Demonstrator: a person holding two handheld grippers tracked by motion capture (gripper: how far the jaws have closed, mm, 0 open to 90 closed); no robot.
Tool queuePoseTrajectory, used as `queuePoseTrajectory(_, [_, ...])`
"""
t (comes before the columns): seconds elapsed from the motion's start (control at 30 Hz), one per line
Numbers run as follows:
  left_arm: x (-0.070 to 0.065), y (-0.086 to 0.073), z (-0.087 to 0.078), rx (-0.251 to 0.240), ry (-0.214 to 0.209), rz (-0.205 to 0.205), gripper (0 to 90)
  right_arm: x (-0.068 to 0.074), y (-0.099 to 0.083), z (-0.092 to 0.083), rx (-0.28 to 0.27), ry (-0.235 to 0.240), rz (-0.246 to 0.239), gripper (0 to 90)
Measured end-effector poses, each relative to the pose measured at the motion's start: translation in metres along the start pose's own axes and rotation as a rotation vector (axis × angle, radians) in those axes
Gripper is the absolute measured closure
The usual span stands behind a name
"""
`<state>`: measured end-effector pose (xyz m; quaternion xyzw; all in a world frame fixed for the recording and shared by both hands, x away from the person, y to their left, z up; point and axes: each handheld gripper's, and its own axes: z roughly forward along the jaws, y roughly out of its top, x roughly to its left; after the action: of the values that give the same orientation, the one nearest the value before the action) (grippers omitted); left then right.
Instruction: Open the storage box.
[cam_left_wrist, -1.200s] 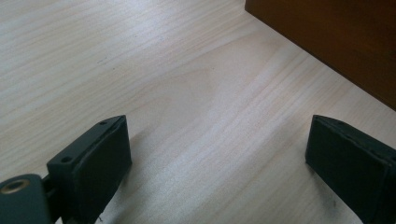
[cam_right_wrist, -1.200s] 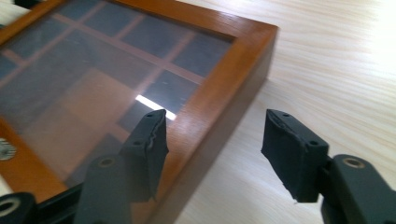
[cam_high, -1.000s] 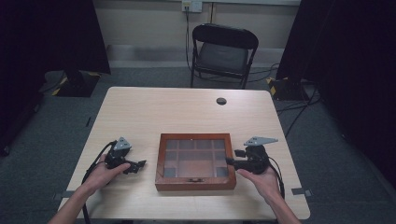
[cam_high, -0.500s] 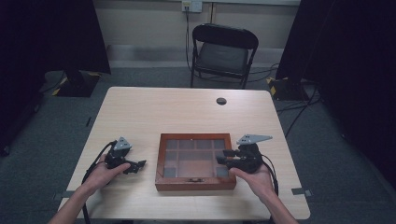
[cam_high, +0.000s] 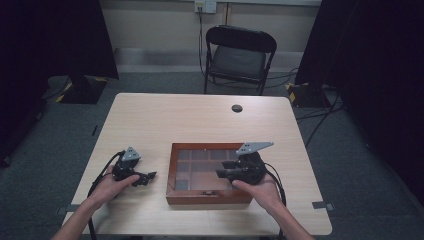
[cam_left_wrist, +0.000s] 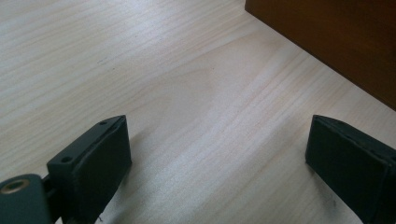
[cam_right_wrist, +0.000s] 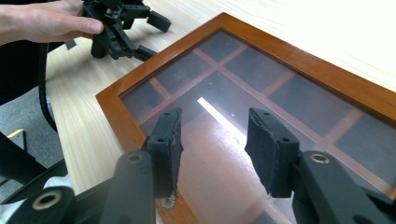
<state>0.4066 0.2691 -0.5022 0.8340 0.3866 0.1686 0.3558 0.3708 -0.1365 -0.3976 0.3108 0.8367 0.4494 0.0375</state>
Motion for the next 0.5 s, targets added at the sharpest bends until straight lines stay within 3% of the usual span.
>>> queuePoseTrajectory(0.27, [0.0,0.0,0.0,-0.001,0.0,-0.001,6.1,0.006,-0.004,0.006,-0.005,0.069,0.008,61.3])
queuePoseTrajectory(0.5, [0.0,0.0,0.0,-0.002,-0.002,-0.007,6.1,0.011,-0.01,0.014,0.034,0.112,-0.025,67.1])
